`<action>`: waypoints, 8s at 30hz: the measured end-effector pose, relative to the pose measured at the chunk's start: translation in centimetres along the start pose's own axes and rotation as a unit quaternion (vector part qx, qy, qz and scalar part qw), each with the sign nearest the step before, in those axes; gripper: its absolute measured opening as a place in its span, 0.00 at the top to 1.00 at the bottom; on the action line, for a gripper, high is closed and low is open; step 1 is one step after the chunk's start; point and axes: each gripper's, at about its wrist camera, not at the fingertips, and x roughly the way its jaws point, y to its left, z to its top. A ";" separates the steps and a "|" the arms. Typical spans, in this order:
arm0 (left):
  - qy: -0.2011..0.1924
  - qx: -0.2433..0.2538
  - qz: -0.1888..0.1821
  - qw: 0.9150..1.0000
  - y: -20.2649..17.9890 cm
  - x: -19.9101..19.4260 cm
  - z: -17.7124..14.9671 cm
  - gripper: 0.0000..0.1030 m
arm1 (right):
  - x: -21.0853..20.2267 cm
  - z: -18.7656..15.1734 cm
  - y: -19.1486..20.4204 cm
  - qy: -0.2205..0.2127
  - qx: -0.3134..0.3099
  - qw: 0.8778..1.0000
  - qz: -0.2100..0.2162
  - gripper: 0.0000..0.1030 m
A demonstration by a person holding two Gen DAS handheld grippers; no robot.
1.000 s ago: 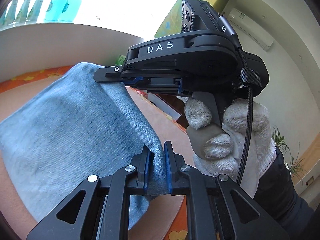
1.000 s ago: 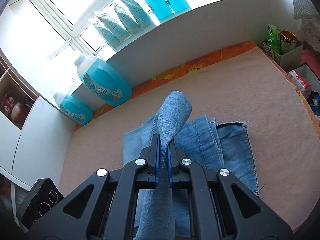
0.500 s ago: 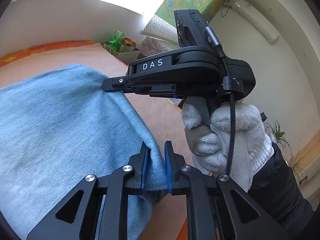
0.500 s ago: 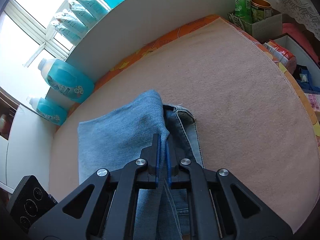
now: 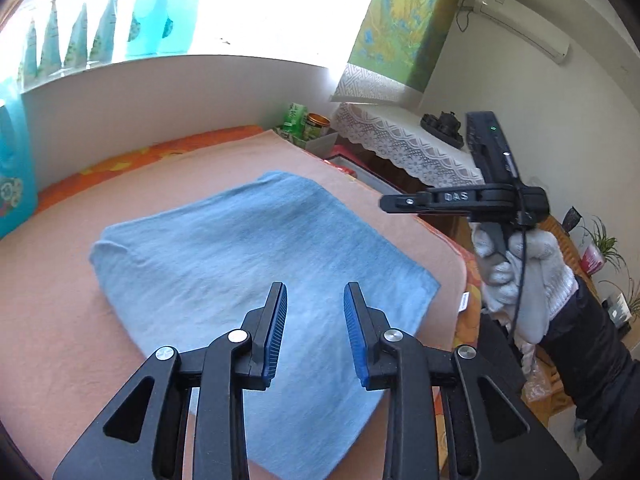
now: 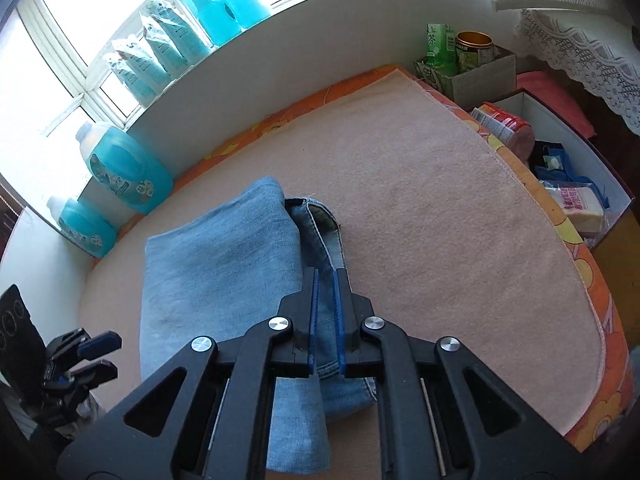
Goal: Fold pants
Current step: 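Open both tools and release the folded jeans, then grasp the folded jeans end with the left tool while the right tool grasps beside it, then lift the jeans end with both tools and fold it over onto the stack, then open both tools and pull them back from the folded jeans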
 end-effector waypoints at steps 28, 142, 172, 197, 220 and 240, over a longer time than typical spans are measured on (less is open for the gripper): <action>-0.014 -0.146 0.095 0.985 8.4 1.9 -2.4 0.49 | 7.7 2.4 7.2 0.008 -0.167 0.979 -0.117 0.28; -0.135 -0.123 0.051 0.982 11.9 1.0 11.9 0.86 | 6.6 16.9 13.6 -0.124 -0.156 0.979 0.043 0.83; -0.055 -0.155 0.159 0.973 22.9 10.3 10.4 0.88 | 23.1 21.5 5.4 -0.032 -0.129 0.982 -0.135 0.49; -0.056 -0.054 0.114 0.990 7.6 0.8 7.1 0.72 | 7.5 8.3 10.9 -0.083 -0.148 0.979 -0.111 0.32; -0.105 -0.042 0.113 0.987 1.8 -13.0 -4.9 0.33 | -4.5 -7.8 19.0 -0.145 -0.130 0.971 -0.139 0.00; -0.122 -0.041 0.182 0.975 0.5 -21.2 -13.8 0.22 | -12.0 -17.6 23.4 -0.207 -0.079 0.964 -0.149 0.00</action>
